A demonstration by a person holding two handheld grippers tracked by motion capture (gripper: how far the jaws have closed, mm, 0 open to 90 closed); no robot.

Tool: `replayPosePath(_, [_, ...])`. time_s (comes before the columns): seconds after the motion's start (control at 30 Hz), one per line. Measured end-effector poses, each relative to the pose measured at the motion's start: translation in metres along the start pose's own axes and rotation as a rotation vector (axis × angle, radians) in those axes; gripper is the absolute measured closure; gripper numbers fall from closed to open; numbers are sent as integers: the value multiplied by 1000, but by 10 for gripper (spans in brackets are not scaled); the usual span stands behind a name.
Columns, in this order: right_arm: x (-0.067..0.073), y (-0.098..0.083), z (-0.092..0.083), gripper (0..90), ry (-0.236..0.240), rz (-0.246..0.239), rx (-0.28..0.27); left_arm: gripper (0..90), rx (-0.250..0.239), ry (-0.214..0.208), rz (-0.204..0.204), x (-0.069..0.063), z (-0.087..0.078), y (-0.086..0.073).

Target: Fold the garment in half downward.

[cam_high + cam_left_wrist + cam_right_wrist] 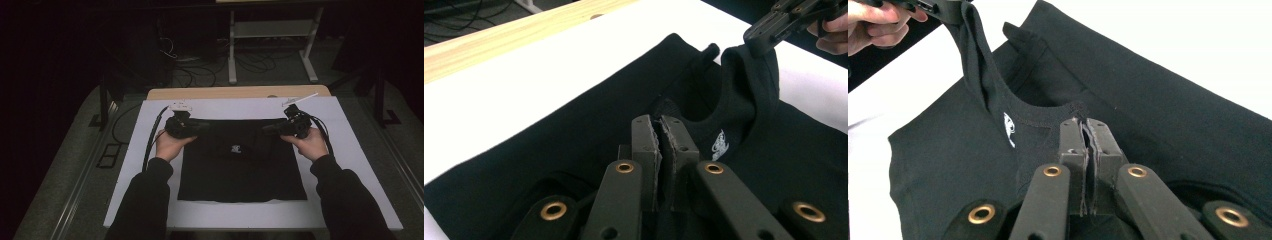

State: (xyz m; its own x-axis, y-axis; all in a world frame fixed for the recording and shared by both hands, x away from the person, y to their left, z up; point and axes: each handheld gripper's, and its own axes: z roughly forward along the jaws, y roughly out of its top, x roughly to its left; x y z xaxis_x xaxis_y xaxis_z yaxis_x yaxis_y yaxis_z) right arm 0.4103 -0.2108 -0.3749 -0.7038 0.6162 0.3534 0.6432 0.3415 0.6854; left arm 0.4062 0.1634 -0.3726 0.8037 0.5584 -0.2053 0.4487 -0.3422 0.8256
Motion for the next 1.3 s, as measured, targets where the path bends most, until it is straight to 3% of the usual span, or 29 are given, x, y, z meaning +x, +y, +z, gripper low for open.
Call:
replayPosePath(0.33, [8, -30, -1, 855, 66, 10, -2, 839, 17, -29, 12, -17, -10, -23])
replayPosePath(0.57, [9, -56, 0, 855, 84, 25, 16, 840, 13, -51, 5, -26, -16, -38])
replayPosePath(0.93, [15, -71, -2, 855, 103, 28, 23, 839, 9, -80, -20, -32, -14, -61])
replayPosePath(1.13, [22, -76, -4, 855, 131, 35, 2, 839, -38, -108, -49, -32, -27, -64])
replayPosePath(1.3, [32, -79, -7, 855, 143, 11, 3, 839, -54, -134, -63, -40, -38, -73])
